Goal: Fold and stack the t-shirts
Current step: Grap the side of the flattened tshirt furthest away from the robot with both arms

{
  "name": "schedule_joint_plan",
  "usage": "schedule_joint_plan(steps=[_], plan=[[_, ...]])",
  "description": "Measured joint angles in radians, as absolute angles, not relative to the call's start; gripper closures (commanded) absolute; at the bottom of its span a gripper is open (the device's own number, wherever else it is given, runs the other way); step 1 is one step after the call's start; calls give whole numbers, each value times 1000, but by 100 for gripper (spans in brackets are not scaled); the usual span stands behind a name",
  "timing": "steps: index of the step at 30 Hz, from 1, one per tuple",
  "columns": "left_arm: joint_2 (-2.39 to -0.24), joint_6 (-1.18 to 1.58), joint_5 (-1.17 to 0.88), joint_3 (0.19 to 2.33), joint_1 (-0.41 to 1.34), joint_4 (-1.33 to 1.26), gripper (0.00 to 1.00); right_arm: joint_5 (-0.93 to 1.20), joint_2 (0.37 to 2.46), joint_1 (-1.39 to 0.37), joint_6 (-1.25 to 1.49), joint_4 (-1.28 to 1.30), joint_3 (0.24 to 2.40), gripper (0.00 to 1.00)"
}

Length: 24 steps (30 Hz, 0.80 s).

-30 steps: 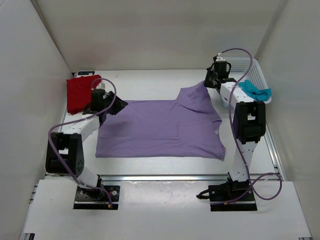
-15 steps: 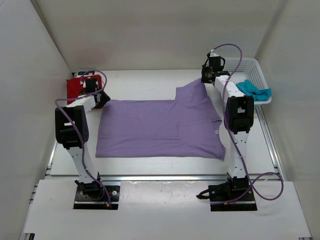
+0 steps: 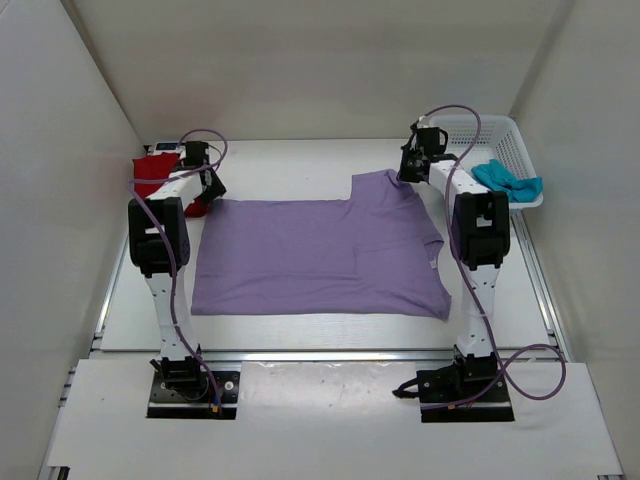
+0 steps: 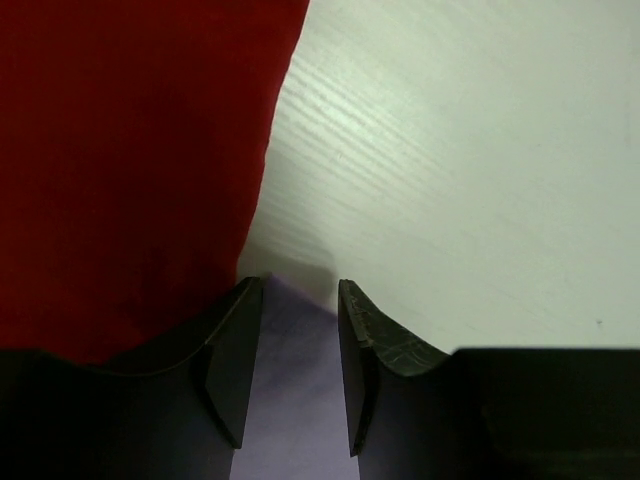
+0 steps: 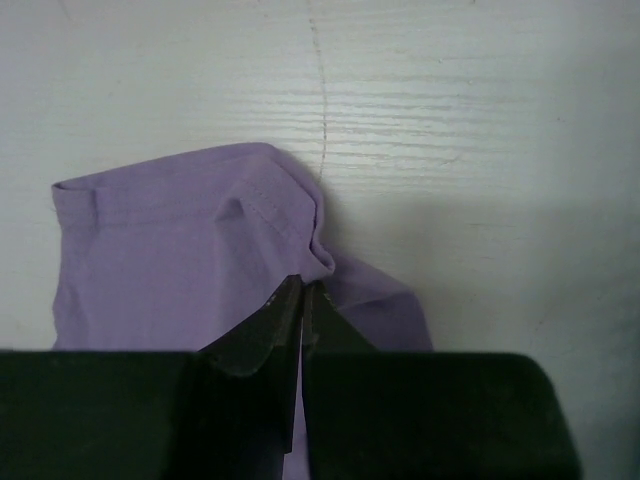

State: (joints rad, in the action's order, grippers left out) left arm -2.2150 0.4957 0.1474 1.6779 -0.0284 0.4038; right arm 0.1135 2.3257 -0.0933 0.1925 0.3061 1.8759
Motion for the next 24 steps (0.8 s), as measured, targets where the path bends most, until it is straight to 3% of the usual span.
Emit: schedule_joint_plan(steps=[7,13,20,24], plan=[[-2238,467,153,1700,-27,451,63,141,2267,-91,215,274,1852,100],[-2238,454,154,1700,-27,467,99,162,2241,-85,235,252,1830,100],[-2213,454,151,1669,-19,459,100,193,2196,-80,237,266,1788,100],[-2103,461,136,1549,6,435,100,203,2060,-77,260,274,1639,100]])
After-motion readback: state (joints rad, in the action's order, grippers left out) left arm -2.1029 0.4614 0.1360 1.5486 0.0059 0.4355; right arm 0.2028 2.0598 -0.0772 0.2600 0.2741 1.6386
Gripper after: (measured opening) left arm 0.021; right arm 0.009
